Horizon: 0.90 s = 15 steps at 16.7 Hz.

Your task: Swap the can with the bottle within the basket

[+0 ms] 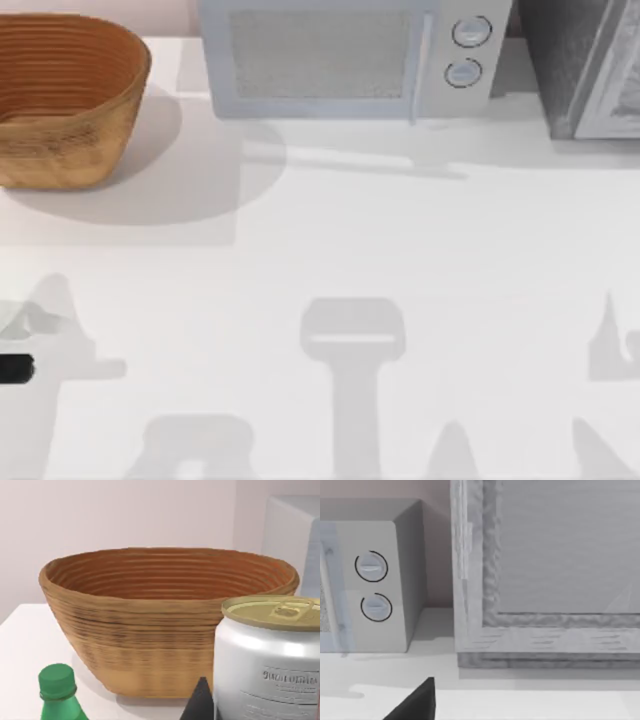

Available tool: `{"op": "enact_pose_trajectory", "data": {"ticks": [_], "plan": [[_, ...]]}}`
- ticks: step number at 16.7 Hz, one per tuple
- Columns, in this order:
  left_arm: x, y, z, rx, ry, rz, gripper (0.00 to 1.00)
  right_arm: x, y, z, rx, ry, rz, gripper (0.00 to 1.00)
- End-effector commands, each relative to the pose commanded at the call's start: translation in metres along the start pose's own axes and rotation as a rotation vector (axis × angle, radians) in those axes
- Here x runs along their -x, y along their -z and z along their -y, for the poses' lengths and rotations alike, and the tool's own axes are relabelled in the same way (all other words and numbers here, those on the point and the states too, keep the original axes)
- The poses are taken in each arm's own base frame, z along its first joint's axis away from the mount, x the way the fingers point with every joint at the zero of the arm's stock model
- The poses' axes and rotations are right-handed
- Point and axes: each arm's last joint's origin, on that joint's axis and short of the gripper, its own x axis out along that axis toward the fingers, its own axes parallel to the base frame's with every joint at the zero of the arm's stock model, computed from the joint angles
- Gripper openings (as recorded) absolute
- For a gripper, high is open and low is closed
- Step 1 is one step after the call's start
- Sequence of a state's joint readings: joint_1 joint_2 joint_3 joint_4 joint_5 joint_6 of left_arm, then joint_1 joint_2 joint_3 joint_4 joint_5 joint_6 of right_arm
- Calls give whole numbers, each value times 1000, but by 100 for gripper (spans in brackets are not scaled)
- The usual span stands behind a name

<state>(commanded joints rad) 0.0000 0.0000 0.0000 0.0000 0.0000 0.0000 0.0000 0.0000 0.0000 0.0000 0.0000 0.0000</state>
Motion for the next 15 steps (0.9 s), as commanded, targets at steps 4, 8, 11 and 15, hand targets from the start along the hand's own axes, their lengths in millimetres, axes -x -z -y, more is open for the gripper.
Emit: {"op": "enact_pose_trajectory", "data": {"ticks": [4, 8, 11, 15], "plan": [[0, 1, 0, -2, -2, -6, 0, 0, 0, 0, 0, 0, 0, 100], [-3, 0, 0, -2, 6, -35, 0, 0, 0, 0, 0, 0, 0, 100], [-10, -6, 1, -1, 49, -77, 0, 0, 0, 0, 0, 0, 0, 100], [-31, -27, 7, 2, 181, -104, 0, 0, 0, 0, 0, 0, 0, 100]]}}
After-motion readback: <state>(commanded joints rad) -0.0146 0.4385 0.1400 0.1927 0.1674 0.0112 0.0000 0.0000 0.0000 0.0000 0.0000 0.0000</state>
